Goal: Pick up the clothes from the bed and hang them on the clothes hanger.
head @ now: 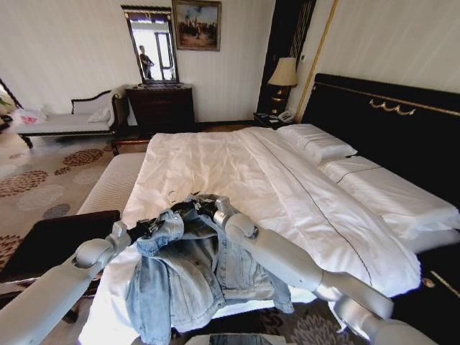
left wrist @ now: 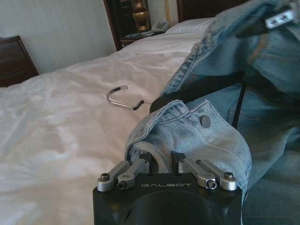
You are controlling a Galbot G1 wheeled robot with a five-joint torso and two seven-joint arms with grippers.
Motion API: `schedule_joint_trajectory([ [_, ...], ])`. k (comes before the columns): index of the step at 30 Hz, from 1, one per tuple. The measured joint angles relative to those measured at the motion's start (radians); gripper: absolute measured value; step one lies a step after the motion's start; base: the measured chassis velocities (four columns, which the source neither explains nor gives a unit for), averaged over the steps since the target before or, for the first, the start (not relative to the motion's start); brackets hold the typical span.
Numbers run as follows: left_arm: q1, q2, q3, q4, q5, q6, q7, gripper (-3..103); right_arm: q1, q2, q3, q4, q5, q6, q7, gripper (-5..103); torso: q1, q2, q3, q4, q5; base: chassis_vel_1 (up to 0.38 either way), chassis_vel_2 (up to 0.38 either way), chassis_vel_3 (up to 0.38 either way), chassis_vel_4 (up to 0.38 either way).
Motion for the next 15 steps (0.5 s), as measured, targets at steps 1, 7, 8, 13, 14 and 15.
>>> schedule_joint_trajectory([
  [1, 0.0, 0.0, 0.0, 0.0, 0.0, 0.0, 0.0, 21, 0.0, 0.0, 0.0, 0.0, 0.0, 0.0, 0.0, 8, 0.0, 0.0, 0.0, 0.0, 0.0, 0.0, 0.0, 0.0, 0.0],
  [7, -0.023, -0.003, 0.024, -0.021, 0.016, -0.005, -0.041, 21, -0.032, -0.027, -0.021, 0.046, 0.018, -0.007, 0.014, 8, 0.0, 0.0, 0.0, -0.0001, 0.0001, 0.0, 0.0, 0.0, 0.0],
  [8, -0.027, -0.003, 0.031, -0.024, 0.021, -0.007, -0.046, 21, -0.037, -0.022, -0.026, 0.052, 0.026, -0.01, 0.017, 8, 0.0, 0.0, 0.0, 0.0, 0.0, 0.0, 0.0, 0.0, 0.0],
  [13, -0.042, -0.007, 0.043, -0.036, 0.029, -0.01, -0.068, 21, -0.056, -0.001, -0.045, 0.06, 0.042, -0.014, 0.021, 8, 0.0, 0.0, 0.0, 0.0001, -0.0001, 0.0, 0.0, 0.0, 0.0],
  [14, -0.048, -0.007, 0.043, -0.04, 0.029, -0.011, -0.076, 21, -0.063, 0.004, -0.05, 0.064, 0.045, -0.015, 0.02, 8, 0.0, 0.0, 0.0, 0.0001, -0.0001, 0.0, 0.0, 0.0, 0.0],
  [15, -0.048, -0.007, 0.043, -0.04, 0.029, -0.011, -0.076, 21, -0.063, 0.004, -0.05, 0.064, 0.045, -0.015, 0.02, 8, 0.0, 0.0, 0.0, 0.0001, -0.0001, 0.0, 0.0, 0.0, 0.0],
])
